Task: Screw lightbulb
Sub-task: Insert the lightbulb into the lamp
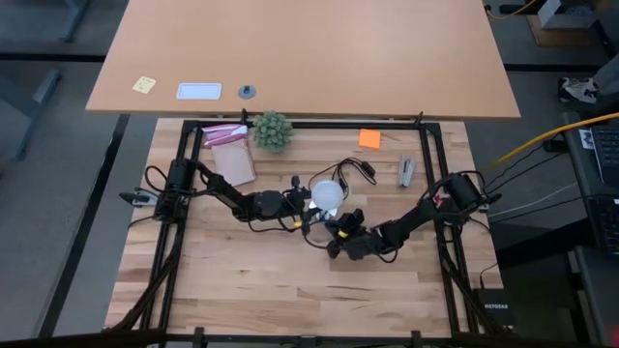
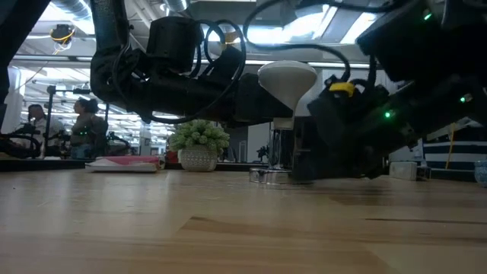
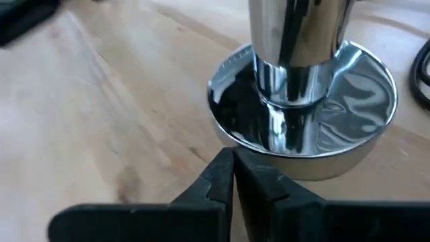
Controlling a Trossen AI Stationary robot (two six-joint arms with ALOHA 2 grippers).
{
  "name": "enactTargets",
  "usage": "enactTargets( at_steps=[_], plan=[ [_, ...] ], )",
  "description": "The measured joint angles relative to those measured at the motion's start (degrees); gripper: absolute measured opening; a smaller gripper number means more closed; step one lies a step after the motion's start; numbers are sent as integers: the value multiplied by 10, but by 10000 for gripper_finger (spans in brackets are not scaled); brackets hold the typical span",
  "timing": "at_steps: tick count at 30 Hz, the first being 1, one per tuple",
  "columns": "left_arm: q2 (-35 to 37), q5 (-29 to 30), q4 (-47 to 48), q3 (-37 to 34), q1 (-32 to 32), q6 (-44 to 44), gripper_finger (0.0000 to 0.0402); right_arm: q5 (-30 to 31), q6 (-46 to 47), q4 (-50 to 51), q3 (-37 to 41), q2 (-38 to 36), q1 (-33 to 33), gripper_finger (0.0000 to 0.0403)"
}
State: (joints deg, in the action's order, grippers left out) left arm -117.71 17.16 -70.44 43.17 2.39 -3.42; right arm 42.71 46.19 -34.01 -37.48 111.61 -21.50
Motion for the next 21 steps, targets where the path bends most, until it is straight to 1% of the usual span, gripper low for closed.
enactTargets(
  at_steps=[4,9,15,18,21],
  plan=[
    [0,3,1,0,0,0,159,-6,1,22,0,0,12,24],
    [1,6,7,0,-1,-1,159,32,1,26,0,1,12,24],
    [1,6,8,0,-1,0,159,42,2,28,0,1,12,24],
    [1,6,9,0,-1,0,159,57,3,31,0,1,12,24],
    [1,6,9,0,-1,0,159,74,25,45,0,1,12,24]
  ],
)
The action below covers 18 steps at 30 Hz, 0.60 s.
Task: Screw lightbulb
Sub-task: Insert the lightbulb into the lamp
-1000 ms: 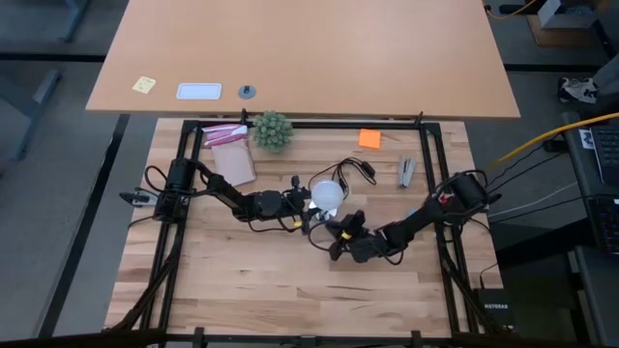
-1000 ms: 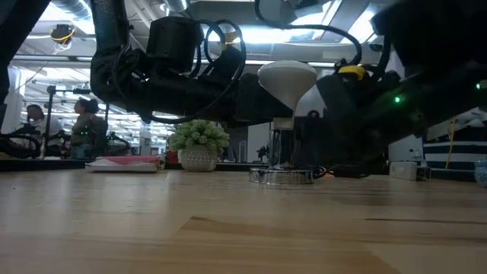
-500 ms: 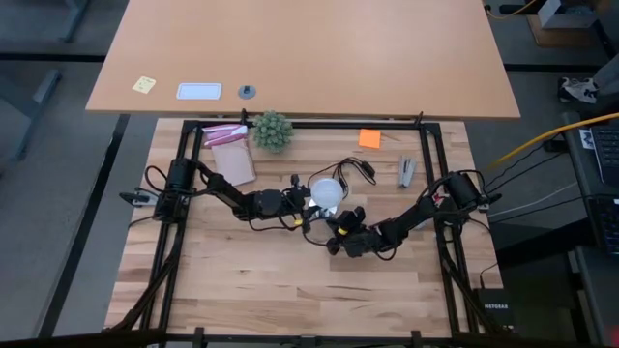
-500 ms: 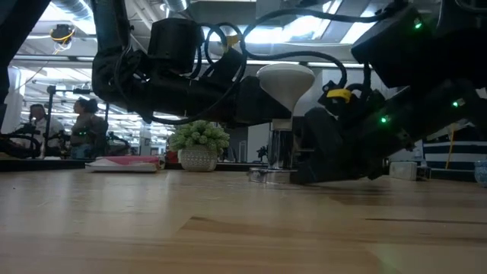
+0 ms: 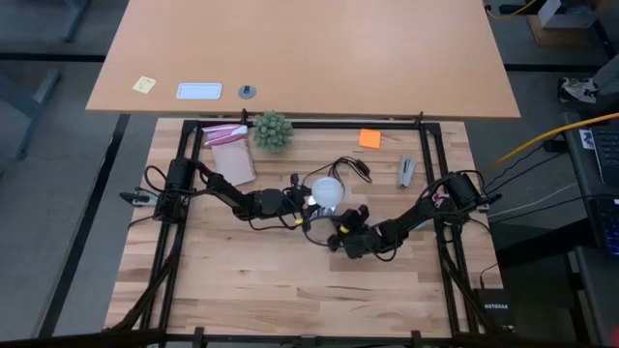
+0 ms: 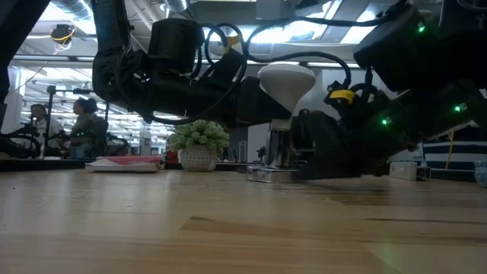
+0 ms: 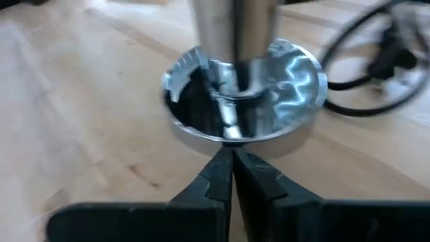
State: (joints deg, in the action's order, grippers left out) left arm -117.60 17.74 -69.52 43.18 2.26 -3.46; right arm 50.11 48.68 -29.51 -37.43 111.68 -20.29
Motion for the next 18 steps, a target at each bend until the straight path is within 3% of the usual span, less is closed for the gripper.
enactTargets(
  at_steps=[18],
  plan=[
    [0,-9,0,0,2,5,159,50,36,33,0,0,1,24]
  ],
)
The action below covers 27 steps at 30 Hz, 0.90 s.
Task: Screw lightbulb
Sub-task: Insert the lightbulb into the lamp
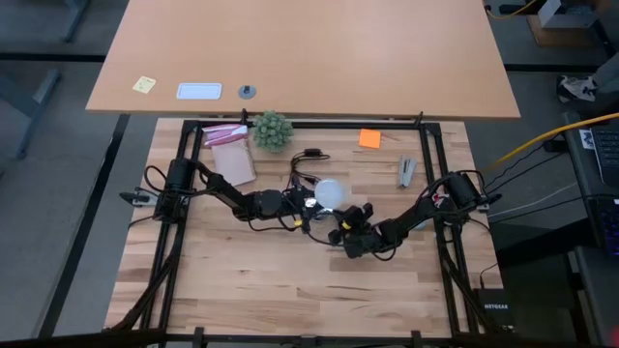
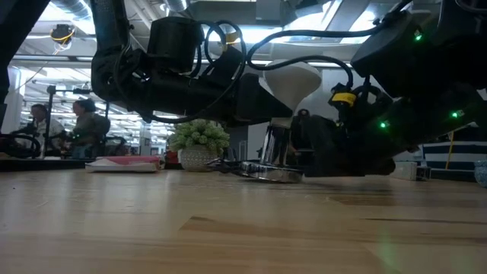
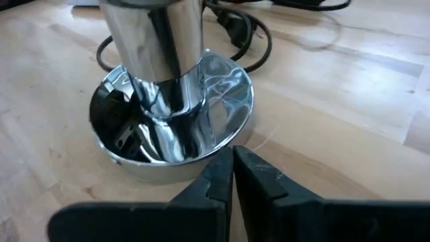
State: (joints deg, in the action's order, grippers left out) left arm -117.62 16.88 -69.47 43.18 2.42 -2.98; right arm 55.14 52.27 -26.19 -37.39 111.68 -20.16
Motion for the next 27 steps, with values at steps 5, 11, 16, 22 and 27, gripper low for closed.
enactTargets(
  at_steps=[5,11,16,22,27],
  plan=[
    [0,0,2,0,0,0,159,30,0,6,0,0,0,24],
    [0,0,2,0,0,2,159,44,-3,30,-1,-21,0,24],
    [0,1,2,0,0,2,159,39,-33,57,-1,-68,0,24],
    [0,2,1,0,0,1,159,-50,-63,8,-1,-108,-1,24],
    [-1,2,1,0,0,0,159,-157,-95,-78,-1,-92,-1,24]
  ],
)
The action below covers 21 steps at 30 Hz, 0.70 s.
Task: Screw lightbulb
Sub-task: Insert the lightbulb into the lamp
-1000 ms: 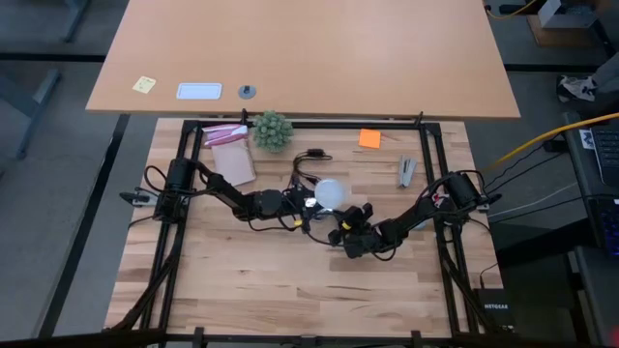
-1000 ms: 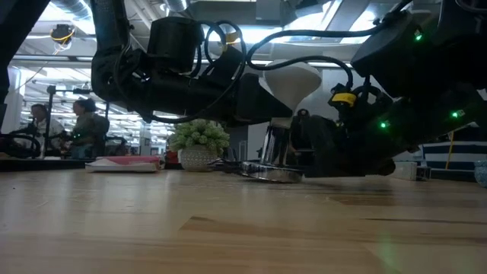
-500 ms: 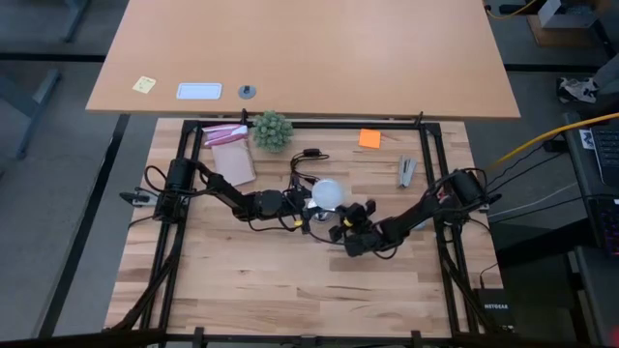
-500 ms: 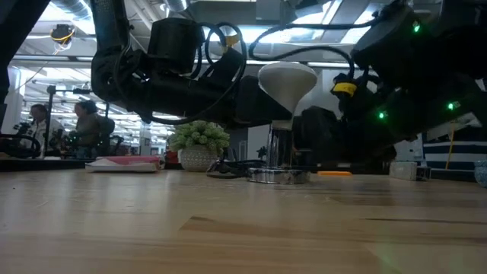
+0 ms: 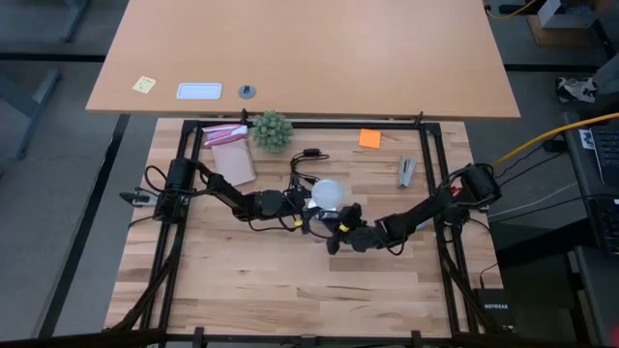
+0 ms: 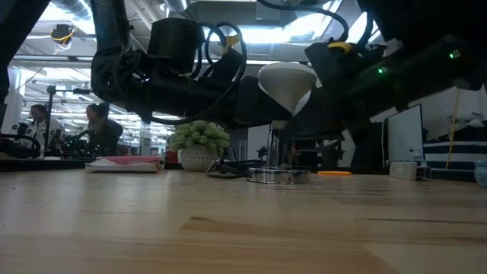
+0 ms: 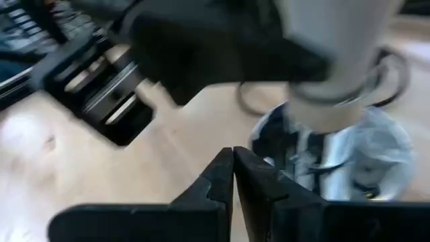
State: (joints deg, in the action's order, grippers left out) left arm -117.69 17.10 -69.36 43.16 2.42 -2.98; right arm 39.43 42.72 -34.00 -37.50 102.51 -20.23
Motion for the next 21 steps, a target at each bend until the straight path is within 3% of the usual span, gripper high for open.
enactTargets(
  at_steps=[11,21],
  plan=[
    [0,0,-1,0,0,0,159,-30,53,-36,0,57,4,24],
    [0,0,-1,0,0,0,159,-43,78,-34,0,61,20,24]
  ],
)
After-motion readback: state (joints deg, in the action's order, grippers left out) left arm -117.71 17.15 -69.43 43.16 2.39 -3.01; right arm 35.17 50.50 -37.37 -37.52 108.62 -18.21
